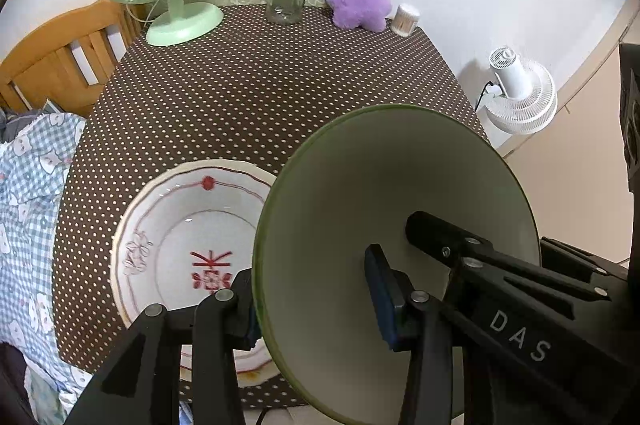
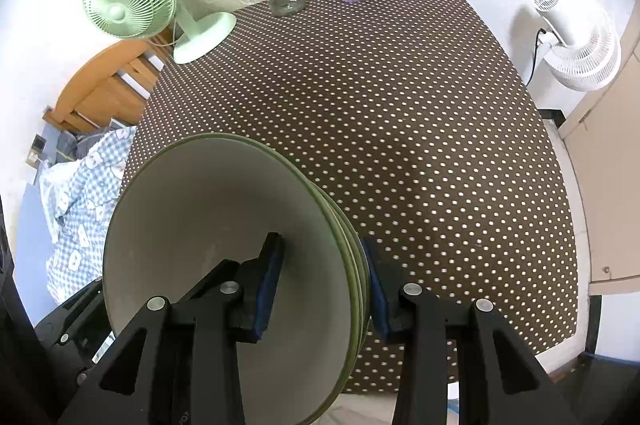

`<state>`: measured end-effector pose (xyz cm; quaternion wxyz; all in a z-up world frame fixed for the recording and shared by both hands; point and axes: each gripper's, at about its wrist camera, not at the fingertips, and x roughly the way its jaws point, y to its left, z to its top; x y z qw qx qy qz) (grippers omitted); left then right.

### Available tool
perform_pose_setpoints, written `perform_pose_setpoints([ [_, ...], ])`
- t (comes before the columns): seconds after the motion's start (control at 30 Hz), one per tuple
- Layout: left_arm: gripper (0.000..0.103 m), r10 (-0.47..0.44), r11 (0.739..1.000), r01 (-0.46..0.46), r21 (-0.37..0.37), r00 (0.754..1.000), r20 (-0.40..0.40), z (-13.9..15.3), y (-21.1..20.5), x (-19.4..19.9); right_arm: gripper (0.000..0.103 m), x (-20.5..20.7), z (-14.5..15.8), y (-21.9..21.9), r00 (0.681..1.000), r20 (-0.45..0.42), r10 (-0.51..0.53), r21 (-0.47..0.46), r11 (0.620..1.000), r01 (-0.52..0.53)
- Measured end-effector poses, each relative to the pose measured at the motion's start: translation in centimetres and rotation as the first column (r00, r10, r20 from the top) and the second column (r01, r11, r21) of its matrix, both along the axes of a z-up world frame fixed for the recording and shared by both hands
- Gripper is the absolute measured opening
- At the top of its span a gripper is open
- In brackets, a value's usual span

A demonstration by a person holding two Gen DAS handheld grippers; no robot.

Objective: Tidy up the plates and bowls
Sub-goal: 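Lift the nested bowls with both grippers and carry them over the plates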

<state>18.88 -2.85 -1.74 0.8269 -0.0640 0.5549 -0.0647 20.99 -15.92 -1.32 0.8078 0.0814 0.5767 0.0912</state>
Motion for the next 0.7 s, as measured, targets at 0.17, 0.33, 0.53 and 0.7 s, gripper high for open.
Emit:
perform_pose_setpoints([
  [0.17, 0.042, -0.003, 1.0, 0.003, -0.001, 1.0, -0.005, 0.0, 2.0, 0.5, 0.043, 0.5, 0.0, 1.9, 1.0, -0.004, -0.003, -0.001, 1.0, 0.003],
  [0.33, 0.042, 0.0, 1.0, 0.0, -0.004, 1.0, -0.015, -0.2, 3.9, 0.9, 0.043, 0.9, -0.2, 3.8, 1.0, -0.012, 0.0, -0.004, 1.0, 0.0],
  [0.53, 0.042, 0.009, 1.0, -0.009, -0.006, 0.999, -0.035, -0.8, 6.4, 1.2, 0.043, 1.3, -0.9, 6.3, 1.0, -0.03, 0.006, -0.004, 1.0, -0.006],
  [0.7, 0.042, 0.012, 1.0, -0.013, -0.008, 0.998, -0.06, -1.6, 8.0, 1.2, 0.043, 1.6, -1.8, 8.1, 0.999, -0.054, 0.007, -0.004, 1.0, -0.008],
])
